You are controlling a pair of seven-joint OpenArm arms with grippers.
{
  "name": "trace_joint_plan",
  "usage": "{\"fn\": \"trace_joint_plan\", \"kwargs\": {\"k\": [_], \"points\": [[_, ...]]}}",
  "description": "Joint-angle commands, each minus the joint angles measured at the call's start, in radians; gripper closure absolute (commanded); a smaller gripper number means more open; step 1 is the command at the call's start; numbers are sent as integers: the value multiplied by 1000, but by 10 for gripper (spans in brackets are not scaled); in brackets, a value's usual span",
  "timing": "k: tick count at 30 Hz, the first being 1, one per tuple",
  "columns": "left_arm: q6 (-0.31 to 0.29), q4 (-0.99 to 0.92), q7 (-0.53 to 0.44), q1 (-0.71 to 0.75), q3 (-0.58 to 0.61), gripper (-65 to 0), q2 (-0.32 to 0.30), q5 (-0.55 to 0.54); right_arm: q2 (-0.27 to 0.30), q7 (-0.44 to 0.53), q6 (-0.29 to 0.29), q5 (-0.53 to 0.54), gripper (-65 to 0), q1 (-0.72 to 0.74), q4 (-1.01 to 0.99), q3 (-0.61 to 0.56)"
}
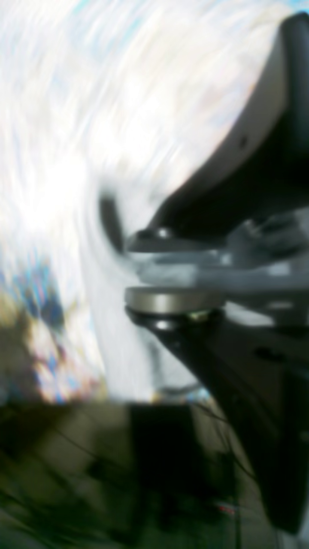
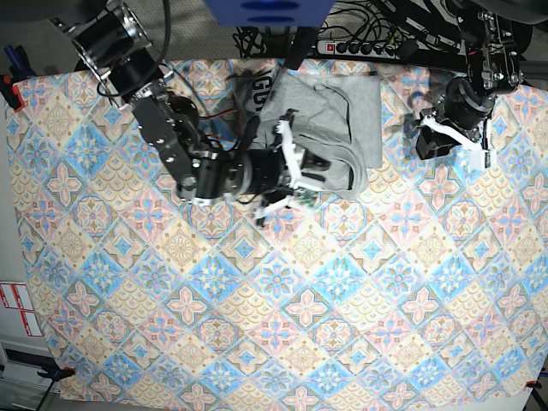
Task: Fold the T-shirt properly
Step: 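Press the folded end down with the right gripper and release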
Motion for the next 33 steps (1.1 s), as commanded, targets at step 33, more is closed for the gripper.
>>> {"fn": "trace_joint_plan", "kwargs": {"k": [33], "points": [[-5,15,-12,4,-5,-190,16,-6,-24,18,3,9,-130,127,-111,-382]]}}
